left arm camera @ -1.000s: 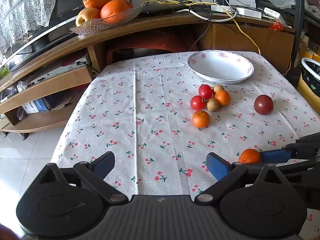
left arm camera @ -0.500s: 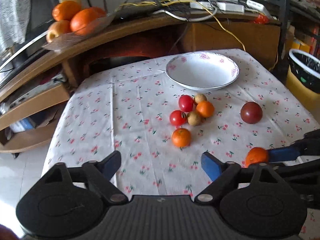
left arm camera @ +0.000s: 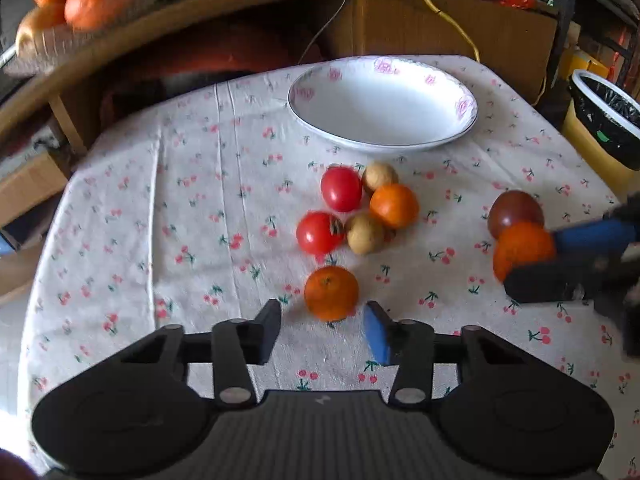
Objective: Organize fruits
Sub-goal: 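Grasp the second tangerine with the left gripper while the right gripper holds its tangerine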
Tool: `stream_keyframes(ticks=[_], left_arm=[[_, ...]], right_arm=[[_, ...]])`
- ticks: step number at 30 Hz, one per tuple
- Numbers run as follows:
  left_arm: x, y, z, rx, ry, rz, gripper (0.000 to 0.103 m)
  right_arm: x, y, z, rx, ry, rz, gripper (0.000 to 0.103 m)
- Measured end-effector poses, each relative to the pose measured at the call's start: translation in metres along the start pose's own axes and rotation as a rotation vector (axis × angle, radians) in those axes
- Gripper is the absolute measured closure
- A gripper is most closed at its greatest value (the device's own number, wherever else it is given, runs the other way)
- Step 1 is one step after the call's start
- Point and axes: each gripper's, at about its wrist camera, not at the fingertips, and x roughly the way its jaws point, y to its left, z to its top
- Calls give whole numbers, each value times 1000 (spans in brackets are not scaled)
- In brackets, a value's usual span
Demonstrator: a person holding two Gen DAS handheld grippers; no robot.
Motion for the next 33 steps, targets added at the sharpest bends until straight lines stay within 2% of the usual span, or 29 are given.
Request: stream_keyframes(ticks=[5,9,14,22,31,33], left_arm=[[3,4,5,-21,3,-17,56],[2,1,6,-4,16,-34,66],[0,1,12,-8,31,-56,66],[-17,-1,23,-16,-6,-81,66],[-15,-9,61,-7,-74,-88,67],[-21,-4,61,-17,-64,-121,67]], right_arm=[[6,-4,8,13,-2,9,76],[7,-8,11,6,-3,3,76],[9,-18,17,26,-7,-27,76],[8,-28,26,38,-30,-56,76],[19,-40,49,41,-60,-90,76],[19,-42,50,55,-56,-86,76]])
